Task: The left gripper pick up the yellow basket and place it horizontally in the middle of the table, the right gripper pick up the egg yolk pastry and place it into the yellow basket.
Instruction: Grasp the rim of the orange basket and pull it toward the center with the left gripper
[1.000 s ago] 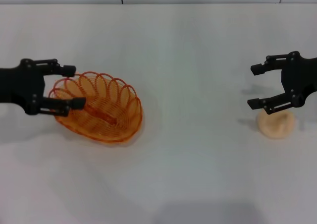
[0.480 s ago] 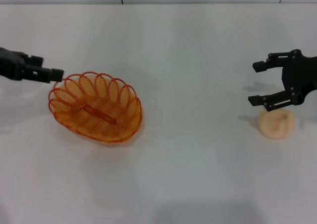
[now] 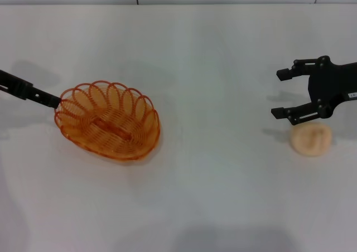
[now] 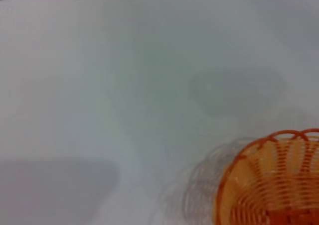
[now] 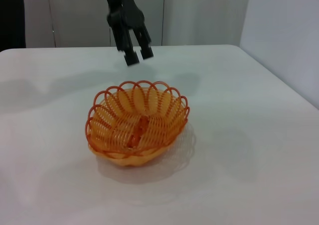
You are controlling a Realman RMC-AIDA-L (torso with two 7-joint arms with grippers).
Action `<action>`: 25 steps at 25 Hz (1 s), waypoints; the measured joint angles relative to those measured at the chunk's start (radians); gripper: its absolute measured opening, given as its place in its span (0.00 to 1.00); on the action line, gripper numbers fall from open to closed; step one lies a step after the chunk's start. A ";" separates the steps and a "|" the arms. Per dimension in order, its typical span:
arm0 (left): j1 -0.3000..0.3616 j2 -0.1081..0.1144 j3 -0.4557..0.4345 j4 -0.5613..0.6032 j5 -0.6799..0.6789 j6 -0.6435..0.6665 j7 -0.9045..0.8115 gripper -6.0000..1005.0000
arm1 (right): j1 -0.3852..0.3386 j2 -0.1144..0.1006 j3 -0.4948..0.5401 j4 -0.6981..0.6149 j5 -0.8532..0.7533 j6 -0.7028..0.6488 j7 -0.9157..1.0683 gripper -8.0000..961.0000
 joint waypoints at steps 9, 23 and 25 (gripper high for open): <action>-0.015 -0.026 0.023 -0.135 -0.002 -0.163 0.032 0.87 | 0.001 0.005 0.000 0.002 -0.002 0.002 0.000 0.90; -0.028 -0.051 0.033 -0.203 -0.008 -0.244 0.058 0.78 | 0.001 0.008 0.000 0.003 -0.003 0.016 -0.009 0.89; -0.028 -0.054 0.033 -0.203 -0.008 -0.249 0.059 0.76 | 0.000 0.009 0.000 0.003 -0.003 0.016 -0.009 0.89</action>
